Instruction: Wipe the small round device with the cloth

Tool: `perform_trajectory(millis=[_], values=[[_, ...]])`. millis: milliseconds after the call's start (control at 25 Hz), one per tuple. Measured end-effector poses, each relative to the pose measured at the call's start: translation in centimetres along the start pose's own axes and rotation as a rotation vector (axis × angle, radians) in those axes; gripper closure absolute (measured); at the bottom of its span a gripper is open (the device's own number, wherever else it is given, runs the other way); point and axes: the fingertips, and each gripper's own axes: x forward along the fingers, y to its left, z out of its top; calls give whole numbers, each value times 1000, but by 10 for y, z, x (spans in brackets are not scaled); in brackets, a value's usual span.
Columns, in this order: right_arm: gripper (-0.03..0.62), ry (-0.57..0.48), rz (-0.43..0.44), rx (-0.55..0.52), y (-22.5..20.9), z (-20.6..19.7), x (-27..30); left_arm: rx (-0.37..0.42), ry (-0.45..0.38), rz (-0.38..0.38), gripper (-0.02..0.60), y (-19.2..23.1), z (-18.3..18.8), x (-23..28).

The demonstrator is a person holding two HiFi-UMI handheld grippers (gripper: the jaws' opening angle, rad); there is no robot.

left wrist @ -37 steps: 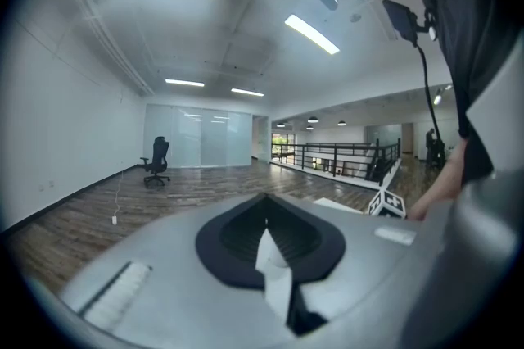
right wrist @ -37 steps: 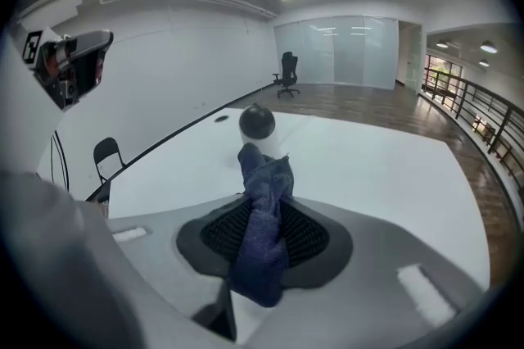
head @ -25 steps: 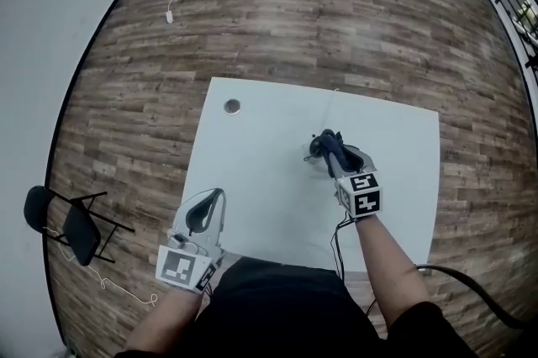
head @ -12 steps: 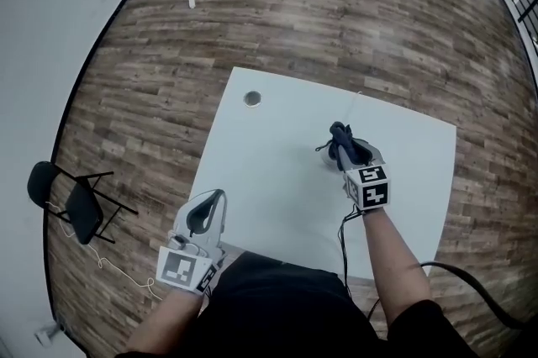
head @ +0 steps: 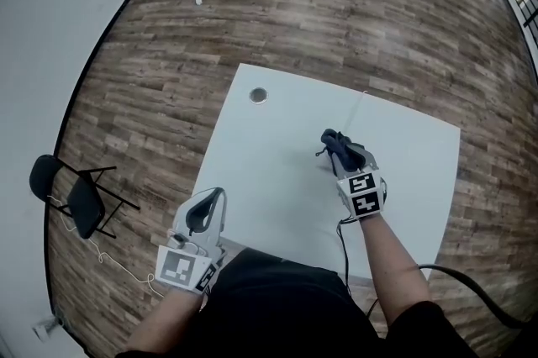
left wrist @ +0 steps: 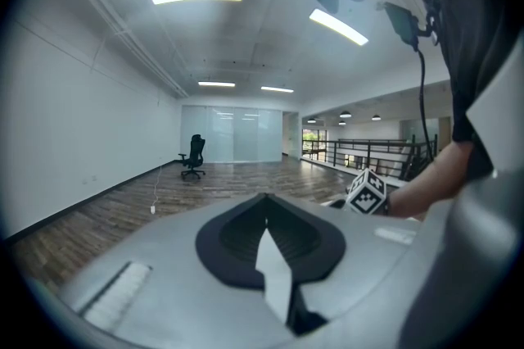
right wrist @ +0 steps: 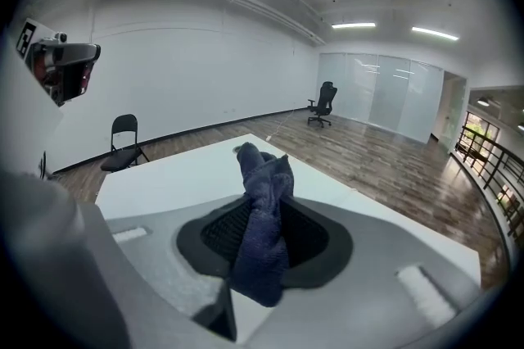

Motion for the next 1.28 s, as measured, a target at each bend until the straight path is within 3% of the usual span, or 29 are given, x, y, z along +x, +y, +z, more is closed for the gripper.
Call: perform_trajectory(millis=[280,560,720,840,1000,1280], values=[[487,38,58,31,14,-18,5,9,-2,-16,575,-8,4,1],[487,114,106,119,31,-59,14,5,7,24,575,1,2,-9],[488,-20,71,21,33,-16,-4,0,-3,27,575,0,2,-13],[487,-97,0,-21,9,14,-12,0,-7,28,575,-1,3,-11],[487,-90,-31,38,-19,13,-9,3,-8,38,575,-2,4,-13],[487,-71,-13,150,-31,-7,3,2,18,51,575,-1,-3,-18]])
